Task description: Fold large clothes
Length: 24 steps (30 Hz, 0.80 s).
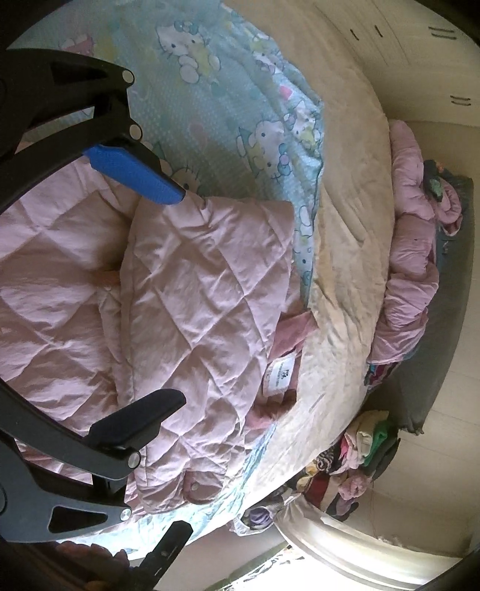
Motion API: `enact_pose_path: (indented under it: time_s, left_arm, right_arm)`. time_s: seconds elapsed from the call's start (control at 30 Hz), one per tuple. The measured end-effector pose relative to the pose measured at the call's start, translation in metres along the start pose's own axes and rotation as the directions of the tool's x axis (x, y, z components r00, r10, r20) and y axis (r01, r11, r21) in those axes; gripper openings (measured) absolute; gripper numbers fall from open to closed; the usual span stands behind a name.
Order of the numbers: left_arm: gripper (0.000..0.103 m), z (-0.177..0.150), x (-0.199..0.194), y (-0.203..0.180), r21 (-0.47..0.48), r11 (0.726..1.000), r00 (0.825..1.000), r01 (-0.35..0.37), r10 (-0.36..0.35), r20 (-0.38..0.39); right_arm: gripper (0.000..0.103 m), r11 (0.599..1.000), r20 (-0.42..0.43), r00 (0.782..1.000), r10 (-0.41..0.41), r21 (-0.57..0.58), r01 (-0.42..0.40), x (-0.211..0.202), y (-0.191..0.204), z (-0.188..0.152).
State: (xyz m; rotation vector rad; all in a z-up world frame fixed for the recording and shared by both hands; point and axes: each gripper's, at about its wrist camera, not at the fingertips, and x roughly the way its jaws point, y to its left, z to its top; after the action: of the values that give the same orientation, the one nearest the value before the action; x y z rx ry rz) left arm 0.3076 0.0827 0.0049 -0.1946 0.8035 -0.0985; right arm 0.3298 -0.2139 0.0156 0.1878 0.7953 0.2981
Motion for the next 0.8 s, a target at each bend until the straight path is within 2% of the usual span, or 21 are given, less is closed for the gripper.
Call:
enact_pose_path:
  time_s: [0.37,0.8]
  left_arm:
    - [0.094,-0.01,-0.045,0.001,-0.007,1.0,0.998,0.009,-0.009,0.058]
    - [0.094,-0.039,-0.101,-0.017,0.038,0.999,0.993,-0.029,0.025,0.112]
  right_arm:
    - [0.097,1.0,0.062,0.998,0.005,-0.027,-0.003,-0.044,0.01,-0.008]
    - [0.097,0.997,0.131,0.991,0.024,-0.069,-0.015,-0.105,0.016,-0.027]
